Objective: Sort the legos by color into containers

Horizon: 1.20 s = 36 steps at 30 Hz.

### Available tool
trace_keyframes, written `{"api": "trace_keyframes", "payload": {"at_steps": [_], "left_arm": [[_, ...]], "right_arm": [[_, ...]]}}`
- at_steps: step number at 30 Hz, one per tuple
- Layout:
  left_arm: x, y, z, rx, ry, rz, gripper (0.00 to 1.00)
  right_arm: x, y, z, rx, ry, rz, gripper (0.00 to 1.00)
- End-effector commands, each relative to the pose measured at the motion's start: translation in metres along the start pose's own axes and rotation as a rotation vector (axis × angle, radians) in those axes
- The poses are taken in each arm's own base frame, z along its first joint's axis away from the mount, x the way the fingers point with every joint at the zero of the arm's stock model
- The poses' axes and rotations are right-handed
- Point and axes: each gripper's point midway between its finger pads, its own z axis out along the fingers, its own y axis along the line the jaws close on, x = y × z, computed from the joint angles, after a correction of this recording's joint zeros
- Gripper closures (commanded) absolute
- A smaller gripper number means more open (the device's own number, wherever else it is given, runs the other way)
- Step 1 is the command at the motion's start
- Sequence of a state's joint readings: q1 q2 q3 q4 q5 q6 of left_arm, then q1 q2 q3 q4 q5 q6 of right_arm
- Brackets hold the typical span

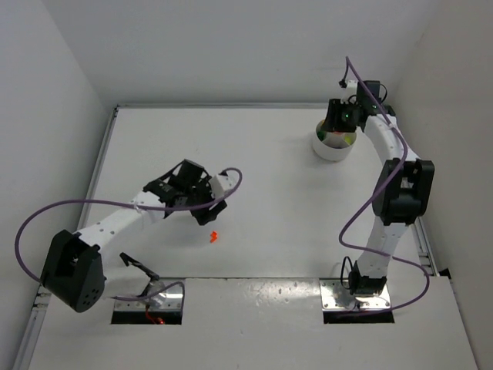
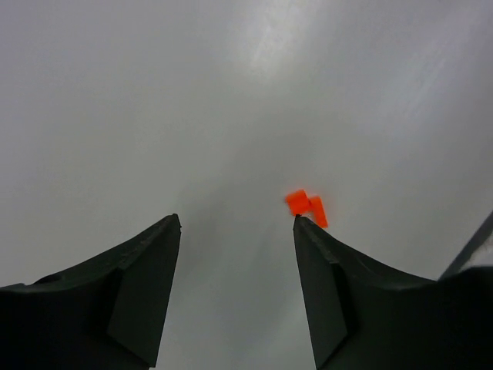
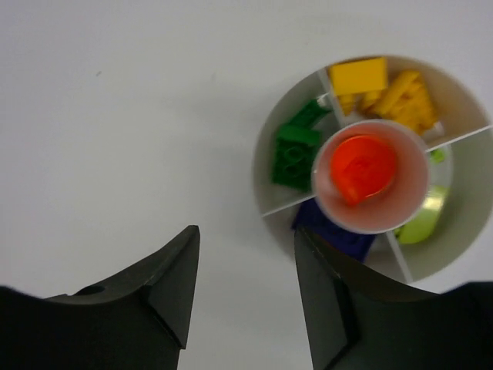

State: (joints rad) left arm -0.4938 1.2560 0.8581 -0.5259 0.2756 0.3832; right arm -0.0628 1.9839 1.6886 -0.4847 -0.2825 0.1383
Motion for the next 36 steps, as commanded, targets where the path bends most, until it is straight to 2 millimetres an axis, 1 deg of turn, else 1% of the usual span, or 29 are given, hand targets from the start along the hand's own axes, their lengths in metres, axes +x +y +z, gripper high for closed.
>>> {"api": "trace_keyframes", "payload": {"at_steps": [1, 2, 3, 4, 5, 6, 7, 8, 9, 10, 11, 12, 13, 14, 16, 18, 19, 20, 22, 23, 24, 25, 26, 28, 30, 31, 32, 36], "left_arm": [[0.037, -0.024, 0.001, 0.051, 0.118, 0.105, 0.34], [0.041, -0.025, 0.002, 0.056, 0.127, 0.102, 0.34], [0.041, -0.027, 0.002, 0.053, 0.131, 0.102, 0.34], [0.047, -0.029, 0.005, 0.061, 0.148, 0.089, 0.36], [0.051, -0.031, 0.006, 0.065, 0.158, 0.077, 0.38], [0.052, -0.041, 0.008, 0.094, 0.159, 0.094, 0.4], [0.061, -0.039, 0.009, 0.064, 0.201, 0.09, 0.43], [0.062, -0.038, 0.011, 0.046, 0.205, 0.091, 0.43], [0.068, -0.04, 0.013, 0.049, 0.228, 0.096, 0.44], [0.071, -0.041, 0.015, 0.053, 0.238, 0.094, 0.44], [0.074, -0.039, 0.016, 0.046, 0.256, 0.093, 0.43], [0.076, -0.043, 0.019, 0.057, 0.269, 0.091, 0.41], [0.078, -0.043, 0.022, 0.065, 0.286, 0.088, 0.35], [0.082, -0.044, 0.023, 0.073, 0.304, 0.084, 0.32], [0.083, -0.046, 0.024, 0.096, 0.305, 0.104, 0.26], [0.078, -0.045, 0.027, 0.097, 0.283, 0.115, 0.22], [0.078, -0.047, 0.027, 0.105, 0.279, 0.114, 0.21], [0.075, -0.049, 0.029, 0.119, 0.262, 0.113, 0.21], [0.076, -0.051, 0.033, 0.134, 0.265, 0.109, 0.21], [0.072, -0.049, 0.033, 0.131, 0.256, 0.12, 0.21], [0.073, -0.054, 0.035, 0.156, 0.258, 0.114, 0.21], [0.07, -0.052, 0.035, 0.152, 0.25, 0.116, 0.21], [0.07, -0.058, 0.037, 0.181, 0.249, 0.127, 0.21], [0.069, -0.06, 0.04, 0.187, 0.248, 0.137, 0.21], [0.072, -0.061, 0.042, 0.192, 0.259, 0.134, 0.22], [0.072, -0.061, 0.044, 0.192, 0.259, 0.134, 0.23], [0.068, -0.059, 0.044, 0.189, 0.251, 0.136, 0.23], [0.066, -0.06, 0.05, 0.19, 0.243, 0.146, 0.27]], "right_arm": [[-0.001, 0.053, -0.031, -0.166, -0.025, -0.087, 0.46], [0.011, 0.059, -0.029, -0.178, 0.002, -0.106, 0.39], [0.017, 0.058, -0.029, -0.178, 0.021, -0.099, 0.39], [0.019, 0.063, -0.03, -0.175, 0.022, -0.118, 0.38], [0.016, 0.062, -0.033, -0.165, 0.013, -0.122, 0.38], [0.017, 0.067, -0.033, -0.171, 0.015, -0.128, 0.38], [0.021, 0.066, -0.032, -0.171, 0.023, -0.125, 0.38], [0.019, 0.072, -0.034, -0.179, 0.017, -0.135, 0.38], [0.019, 0.072, -0.034, -0.179, 0.016, -0.145, 0.38], [0.02, 0.076, -0.033, -0.185, 0.018, -0.151, 0.38], [0.02, 0.076, -0.033, -0.185, 0.018, -0.16, 0.38], [0.022, 0.076, -0.034, -0.185, 0.028, -0.156, 0.38], [0.022, 0.076, -0.034, -0.185, 0.028, -0.156, 0.38], [0.022, 0.074, -0.033, -0.176, 0.027, -0.166, 0.38], [0.024, 0.073, -0.034, -0.177, 0.035, -0.172, 0.38], [0.028, 0.073, -0.033, -0.177, 0.044, -0.169, 0.38], [0.025, 0.074, -0.036, -0.177, 0.035, -0.172, 0.38], [0.025, 0.074, -0.036, -0.177, 0.035, -0.172, 0.38], [0.025, 0.073, -0.036, -0.177, 0.034, -0.181, 0.38], [0.025, 0.072, -0.036, -0.168, 0.034, -0.181, 0.38], [0.025, 0.072, -0.036, -0.168, 0.034, -0.181, 0.38], [0.025, 0.072, -0.036, -0.168, 0.034, -0.181, 0.38], [0.025, 0.072, -0.036, -0.168, 0.034, -0.181, 0.38], [0.025, 0.072, -0.036, -0.168, 0.034, -0.181, 0.38], [0.025, 0.072, -0.036, -0.168, 0.034, -0.181, 0.38], [0.028, 0.071, -0.033, -0.168, 0.043, -0.179, 0.38], [0.028, 0.069, -0.032, -0.159, 0.044, -0.179, 0.38], [0.028, 0.069, -0.032, -0.159, 0.044, -0.179, 0.38]]}}
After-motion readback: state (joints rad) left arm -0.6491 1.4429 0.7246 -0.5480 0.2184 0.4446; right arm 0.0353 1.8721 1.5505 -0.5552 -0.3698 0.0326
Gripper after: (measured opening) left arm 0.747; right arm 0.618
